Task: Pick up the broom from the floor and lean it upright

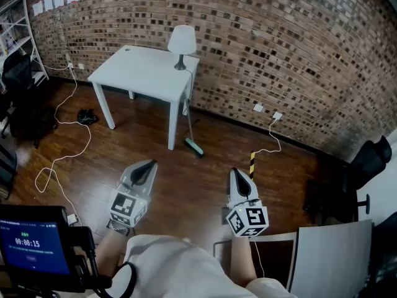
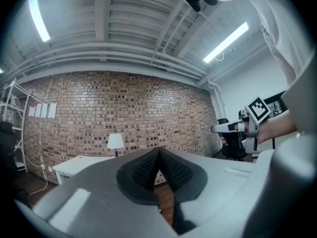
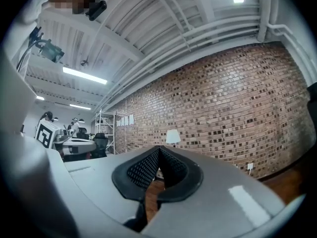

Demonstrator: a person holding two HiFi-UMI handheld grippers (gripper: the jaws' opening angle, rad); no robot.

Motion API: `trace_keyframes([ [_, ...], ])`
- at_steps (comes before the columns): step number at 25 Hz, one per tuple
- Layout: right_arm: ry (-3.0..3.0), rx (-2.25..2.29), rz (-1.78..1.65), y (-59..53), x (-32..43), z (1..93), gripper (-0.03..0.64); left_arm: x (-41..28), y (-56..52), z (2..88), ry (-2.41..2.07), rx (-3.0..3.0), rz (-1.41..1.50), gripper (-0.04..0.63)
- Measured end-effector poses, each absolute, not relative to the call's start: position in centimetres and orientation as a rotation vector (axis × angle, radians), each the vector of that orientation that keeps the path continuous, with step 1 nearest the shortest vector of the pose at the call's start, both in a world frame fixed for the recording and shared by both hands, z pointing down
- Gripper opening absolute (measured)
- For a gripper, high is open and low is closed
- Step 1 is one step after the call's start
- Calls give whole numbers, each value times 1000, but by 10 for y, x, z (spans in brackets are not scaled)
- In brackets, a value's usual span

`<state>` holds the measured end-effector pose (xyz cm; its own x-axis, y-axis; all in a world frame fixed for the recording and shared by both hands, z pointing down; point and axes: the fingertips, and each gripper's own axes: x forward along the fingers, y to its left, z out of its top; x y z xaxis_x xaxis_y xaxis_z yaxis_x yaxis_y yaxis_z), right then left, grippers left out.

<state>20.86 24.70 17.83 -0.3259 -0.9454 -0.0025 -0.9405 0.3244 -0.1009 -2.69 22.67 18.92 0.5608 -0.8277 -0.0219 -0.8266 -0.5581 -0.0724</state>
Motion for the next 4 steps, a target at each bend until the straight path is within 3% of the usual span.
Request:
trace_keyframes([
  [4,2513,-1797,-124,246,208,181,12,-28,226,191,1443,-2708,-26,-2],
])
